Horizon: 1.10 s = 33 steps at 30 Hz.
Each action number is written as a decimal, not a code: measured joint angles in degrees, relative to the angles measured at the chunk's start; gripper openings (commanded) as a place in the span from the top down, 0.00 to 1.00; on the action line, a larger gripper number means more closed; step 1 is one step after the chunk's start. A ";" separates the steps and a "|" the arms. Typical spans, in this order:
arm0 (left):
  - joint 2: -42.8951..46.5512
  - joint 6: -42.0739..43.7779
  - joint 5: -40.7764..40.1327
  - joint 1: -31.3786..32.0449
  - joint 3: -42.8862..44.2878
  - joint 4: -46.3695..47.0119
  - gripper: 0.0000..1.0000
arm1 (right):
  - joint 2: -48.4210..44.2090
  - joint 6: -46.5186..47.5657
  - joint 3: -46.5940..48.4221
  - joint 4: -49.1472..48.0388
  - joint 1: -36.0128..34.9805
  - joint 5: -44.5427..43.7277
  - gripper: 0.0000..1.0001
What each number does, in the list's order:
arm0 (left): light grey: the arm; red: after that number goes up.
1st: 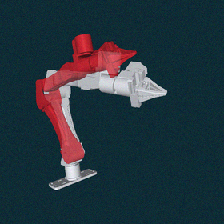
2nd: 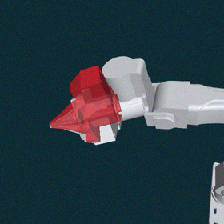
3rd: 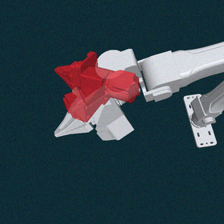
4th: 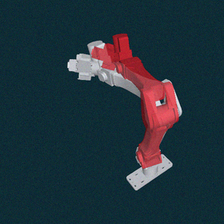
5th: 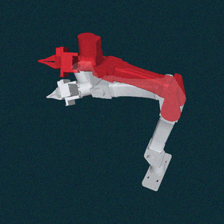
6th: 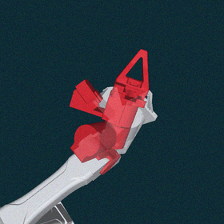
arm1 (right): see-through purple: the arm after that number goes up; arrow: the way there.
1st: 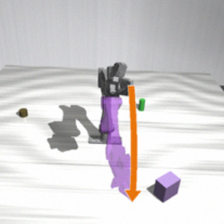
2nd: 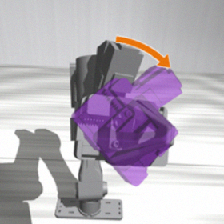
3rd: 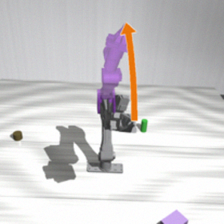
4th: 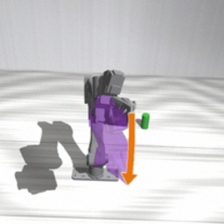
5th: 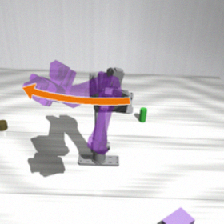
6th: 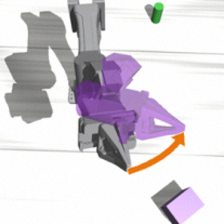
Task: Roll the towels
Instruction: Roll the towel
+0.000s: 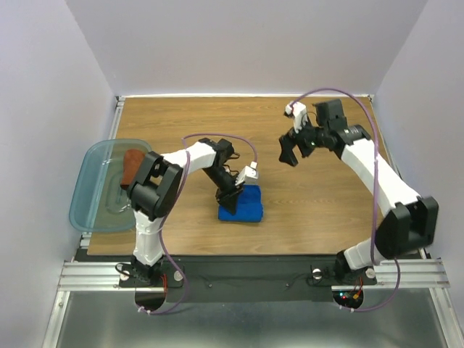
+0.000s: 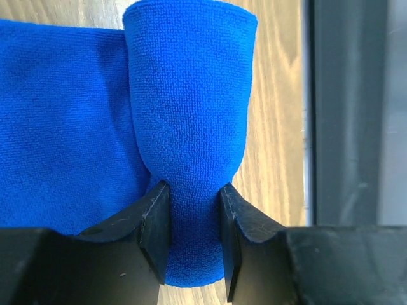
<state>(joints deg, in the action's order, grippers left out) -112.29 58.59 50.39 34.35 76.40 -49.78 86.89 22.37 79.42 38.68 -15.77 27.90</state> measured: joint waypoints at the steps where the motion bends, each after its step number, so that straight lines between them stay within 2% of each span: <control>1: -1.75 0.59 1.38 -0.79 1.57 -1.86 0.83 | -2.82 0.72 -2.71 -0.15 -0.09 -0.33 0.00; 4: -7.63 1.36 5.38 -3.02 6.43 -7.78 0.83 | -9.66 3.17 -8.66 0.66 -0.63 -0.83 0.00; 7: -10.49 1.20 7.15 -4.15 8.76 -10.54 0.83 | -12.31 4.50 -10.36 1.36 -2.12 -1.64 0.00; 11: -14.14 0.61 8.31 -4.98 12.44 -14.45 0.83 | -12.44 5.75 -12.98 0.81 -11.72 -5.20 0.00; 15: -16.94 0.11 9.31 -5.55 14.99 -17.40 0.82 | -10.23 6.62 -15.54 -1.03 -22.69 -10.47 0.09; 20: -19.15 -0.17 10.60 -6.36 16.85 -19.65 0.81 | -4.46 8.57 -16.50 -6.97 -34.75 -19.61 0.10; 28: -21.07 -0.50 11.91 -7.21 18.27 -21.62 0.81 | 3.30 13.62 -23.76 -17.46 -45.97 -31.74 0.10; 32: -21.46 -0.57 12.00 -7.32 18.62 -21.77 0.81 | 5.57 16.46 -25.38 -21.46 -47.23 -35.50 0.21; 33: -21.57 -0.59 12.15 -7.45 18.64 -21.86 0.81 | 5.97 16.85 -25.59 -22.38 -47.23 -36.00 0.32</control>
<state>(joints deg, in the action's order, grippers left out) -133.86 58.00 62.54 26.89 95.04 -71.64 92.86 39.22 53.82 16.29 -63.00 -8.10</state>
